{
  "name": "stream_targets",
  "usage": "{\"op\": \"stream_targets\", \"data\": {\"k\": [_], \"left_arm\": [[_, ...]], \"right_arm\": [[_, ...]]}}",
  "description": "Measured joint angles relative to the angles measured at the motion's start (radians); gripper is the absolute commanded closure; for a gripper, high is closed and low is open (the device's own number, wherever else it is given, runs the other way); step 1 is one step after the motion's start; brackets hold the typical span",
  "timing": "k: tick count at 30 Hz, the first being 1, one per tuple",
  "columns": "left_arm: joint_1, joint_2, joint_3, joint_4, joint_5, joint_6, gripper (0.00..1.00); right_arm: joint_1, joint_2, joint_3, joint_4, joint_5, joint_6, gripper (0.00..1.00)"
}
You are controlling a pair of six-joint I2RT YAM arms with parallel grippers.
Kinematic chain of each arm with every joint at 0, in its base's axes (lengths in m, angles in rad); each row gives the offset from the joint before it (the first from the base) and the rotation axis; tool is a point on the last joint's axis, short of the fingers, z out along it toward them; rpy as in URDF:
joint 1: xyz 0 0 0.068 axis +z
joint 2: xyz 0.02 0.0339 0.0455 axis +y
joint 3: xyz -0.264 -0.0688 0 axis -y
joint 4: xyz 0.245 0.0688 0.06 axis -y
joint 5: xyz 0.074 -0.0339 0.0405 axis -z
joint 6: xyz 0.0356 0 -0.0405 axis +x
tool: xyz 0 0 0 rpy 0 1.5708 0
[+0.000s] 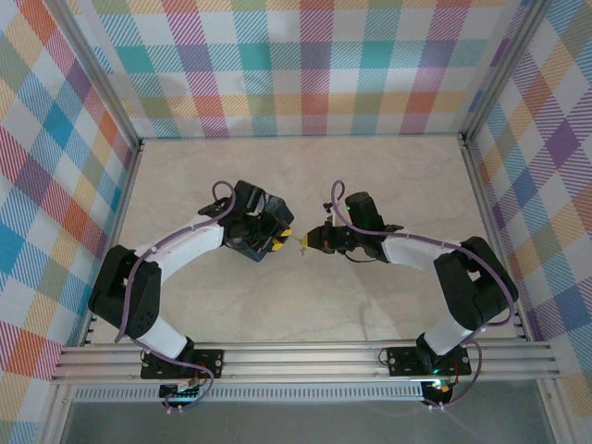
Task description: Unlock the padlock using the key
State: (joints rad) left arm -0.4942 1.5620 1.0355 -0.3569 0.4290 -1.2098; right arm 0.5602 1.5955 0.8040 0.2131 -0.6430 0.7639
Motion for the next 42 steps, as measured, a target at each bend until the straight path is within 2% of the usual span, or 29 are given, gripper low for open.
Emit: {"op": "stream_targets", "data": {"k": [14,42], "left_arm": [[0.032,-0.018,-0.037,0.049,0.027,-0.031,0.81],[0.042,-0.038,-0.050,0.080,0.024,-0.066,0.83]], "right_arm": [[0.042,0.068,0.040,0.021,0.008,0.019,1.00],[0.050,0.072,0.053,0.075,0.027,0.023,1.00]]}}
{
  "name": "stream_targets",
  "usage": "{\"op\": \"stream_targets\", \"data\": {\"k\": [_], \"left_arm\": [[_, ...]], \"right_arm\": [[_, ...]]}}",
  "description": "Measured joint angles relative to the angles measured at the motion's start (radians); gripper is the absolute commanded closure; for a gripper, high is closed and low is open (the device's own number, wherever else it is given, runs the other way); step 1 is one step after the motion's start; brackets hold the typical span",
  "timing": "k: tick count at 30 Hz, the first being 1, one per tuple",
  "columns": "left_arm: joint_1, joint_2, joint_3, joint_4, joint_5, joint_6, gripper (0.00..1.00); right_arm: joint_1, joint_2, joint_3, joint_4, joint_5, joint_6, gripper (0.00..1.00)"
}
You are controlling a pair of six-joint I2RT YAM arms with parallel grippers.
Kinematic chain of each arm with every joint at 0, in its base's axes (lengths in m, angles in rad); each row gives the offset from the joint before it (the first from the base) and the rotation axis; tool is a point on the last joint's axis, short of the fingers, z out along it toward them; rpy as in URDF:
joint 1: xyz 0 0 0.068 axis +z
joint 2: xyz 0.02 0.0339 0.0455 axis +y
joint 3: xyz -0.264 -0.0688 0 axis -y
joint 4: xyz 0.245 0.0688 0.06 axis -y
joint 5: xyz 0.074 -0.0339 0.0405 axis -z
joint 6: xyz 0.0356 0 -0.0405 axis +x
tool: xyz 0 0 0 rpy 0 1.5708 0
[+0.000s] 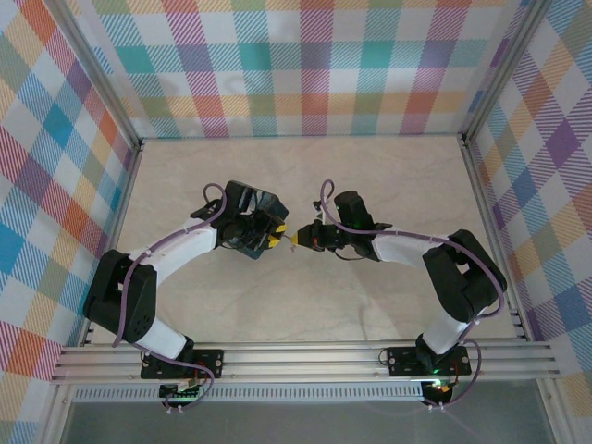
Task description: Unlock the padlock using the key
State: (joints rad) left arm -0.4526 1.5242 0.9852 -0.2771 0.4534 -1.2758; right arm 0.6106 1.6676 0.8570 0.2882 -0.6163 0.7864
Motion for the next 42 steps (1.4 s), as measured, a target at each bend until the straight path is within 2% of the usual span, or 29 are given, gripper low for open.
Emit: {"op": "stream_targets", "data": {"k": [15,42], "left_arm": [[0.004,-0.011,-0.011,0.015,-0.005,-0.031,0.83],[0.011,-0.025,-0.020,0.018,-0.022,-0.064,0.84]], "right_arm": [[0.014,0.003,0.000,0.040,0.010,0.000,1.00],[0.085,-0.004,0.000,0.067,0.142,-0.045,1.00]]}}
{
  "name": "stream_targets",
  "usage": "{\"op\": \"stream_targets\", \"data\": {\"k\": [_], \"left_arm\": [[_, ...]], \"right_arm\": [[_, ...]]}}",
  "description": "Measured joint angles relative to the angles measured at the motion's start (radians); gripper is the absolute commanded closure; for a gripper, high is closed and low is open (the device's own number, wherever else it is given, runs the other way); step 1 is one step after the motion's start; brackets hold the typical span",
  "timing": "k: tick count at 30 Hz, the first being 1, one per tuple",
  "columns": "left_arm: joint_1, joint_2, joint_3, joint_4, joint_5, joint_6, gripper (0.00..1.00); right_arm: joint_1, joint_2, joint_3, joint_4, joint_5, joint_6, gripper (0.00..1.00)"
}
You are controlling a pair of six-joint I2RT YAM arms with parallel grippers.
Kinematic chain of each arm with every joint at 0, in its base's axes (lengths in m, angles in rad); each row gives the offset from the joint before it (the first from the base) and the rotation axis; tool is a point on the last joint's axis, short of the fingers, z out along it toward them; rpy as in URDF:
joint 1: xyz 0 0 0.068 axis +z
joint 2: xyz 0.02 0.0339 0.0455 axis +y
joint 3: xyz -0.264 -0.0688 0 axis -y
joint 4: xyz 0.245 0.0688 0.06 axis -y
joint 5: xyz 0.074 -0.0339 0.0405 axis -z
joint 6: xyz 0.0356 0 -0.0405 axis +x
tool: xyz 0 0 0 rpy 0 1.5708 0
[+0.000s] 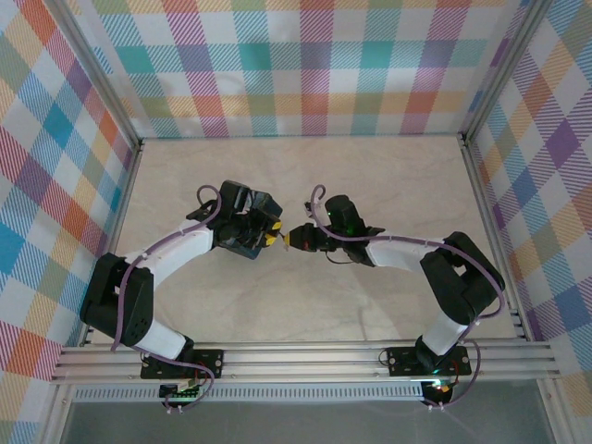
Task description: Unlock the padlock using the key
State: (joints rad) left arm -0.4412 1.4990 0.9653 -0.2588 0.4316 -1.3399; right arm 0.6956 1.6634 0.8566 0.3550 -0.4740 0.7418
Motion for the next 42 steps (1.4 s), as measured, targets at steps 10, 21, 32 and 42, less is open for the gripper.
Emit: {"op": "stream_targets", "data": {"k": [10,21,32,42], "left_arm": [[0.002,-0.004,0.018,-0.051,0.007,0.064,0.84],[0.002,-0.004,0.035,-0.105,0.025,0.122,0.84],[0.019,0.000,0.036,-0.117,-0.006,0.126,0.87],[0.019,0.000,0.078,-0.192,-0.026,0.188,0.87]], "right_arm": [[0.012,-0.026,-0.020,0.018,0.047,-0.055,1.00],[0.016,-0.022,0.000,-0.006,0.022,-0.114,1.00],[0.040,0.035,0.030,0.035,0.056,-0.122,1.00],[0.051,0.028,0.030,0.051,0.067,-0.157,1.00]]}}
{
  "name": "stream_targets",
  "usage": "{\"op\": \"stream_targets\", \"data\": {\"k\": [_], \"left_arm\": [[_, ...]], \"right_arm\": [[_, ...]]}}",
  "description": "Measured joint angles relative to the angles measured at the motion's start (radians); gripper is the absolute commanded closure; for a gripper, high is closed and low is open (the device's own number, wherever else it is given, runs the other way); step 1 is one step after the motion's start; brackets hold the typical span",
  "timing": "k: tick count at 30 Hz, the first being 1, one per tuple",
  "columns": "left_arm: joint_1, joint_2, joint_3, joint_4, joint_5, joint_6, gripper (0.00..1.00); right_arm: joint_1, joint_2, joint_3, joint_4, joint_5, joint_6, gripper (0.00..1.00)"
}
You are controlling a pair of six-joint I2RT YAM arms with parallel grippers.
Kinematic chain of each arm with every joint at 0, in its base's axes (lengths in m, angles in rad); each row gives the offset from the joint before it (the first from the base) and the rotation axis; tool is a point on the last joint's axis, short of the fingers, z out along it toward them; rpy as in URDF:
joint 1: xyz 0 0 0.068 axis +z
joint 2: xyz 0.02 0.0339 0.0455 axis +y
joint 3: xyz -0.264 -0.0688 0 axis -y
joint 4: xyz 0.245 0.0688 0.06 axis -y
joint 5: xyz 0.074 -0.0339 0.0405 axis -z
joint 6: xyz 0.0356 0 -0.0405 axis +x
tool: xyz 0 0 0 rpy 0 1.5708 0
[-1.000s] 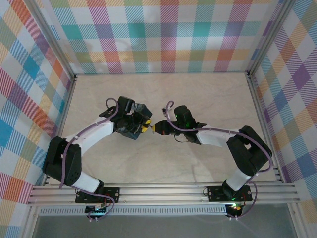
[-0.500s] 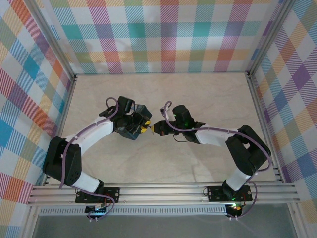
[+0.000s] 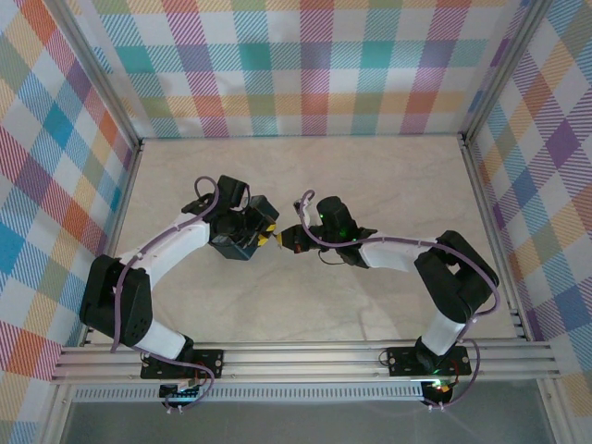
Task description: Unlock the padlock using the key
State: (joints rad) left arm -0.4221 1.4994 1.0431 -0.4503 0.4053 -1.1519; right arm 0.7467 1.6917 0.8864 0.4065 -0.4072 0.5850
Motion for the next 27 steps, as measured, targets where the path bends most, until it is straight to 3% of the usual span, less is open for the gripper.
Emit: {"op": "stream_targets", "data": {"k": [7,15,22,27], "left_arm": [[0.002,0.019,-0.008,0.018,0.011,-0.030,0.88],[0.008,0.020,-0.008,0.059,0.012,-0.037,0.89],[0.026,0.019,-0.009,0.083,-0.022,-0.048,0.91],[0.026,0.020,-0.043,0.109,-0.002,-0.087,0.91]], "right_arm": [[0.019,0.001,0.044,-0.108,0.056,-0.039,1.00],[0.005,0.004,0.049,-0.071,0.057,0.029,1.00],[0.028,0.056,0.285,-0.413,0.121,-0.039,1.00],[0.030,0.050,0.230,-0.357,0.109,0.010,1.00]]}}
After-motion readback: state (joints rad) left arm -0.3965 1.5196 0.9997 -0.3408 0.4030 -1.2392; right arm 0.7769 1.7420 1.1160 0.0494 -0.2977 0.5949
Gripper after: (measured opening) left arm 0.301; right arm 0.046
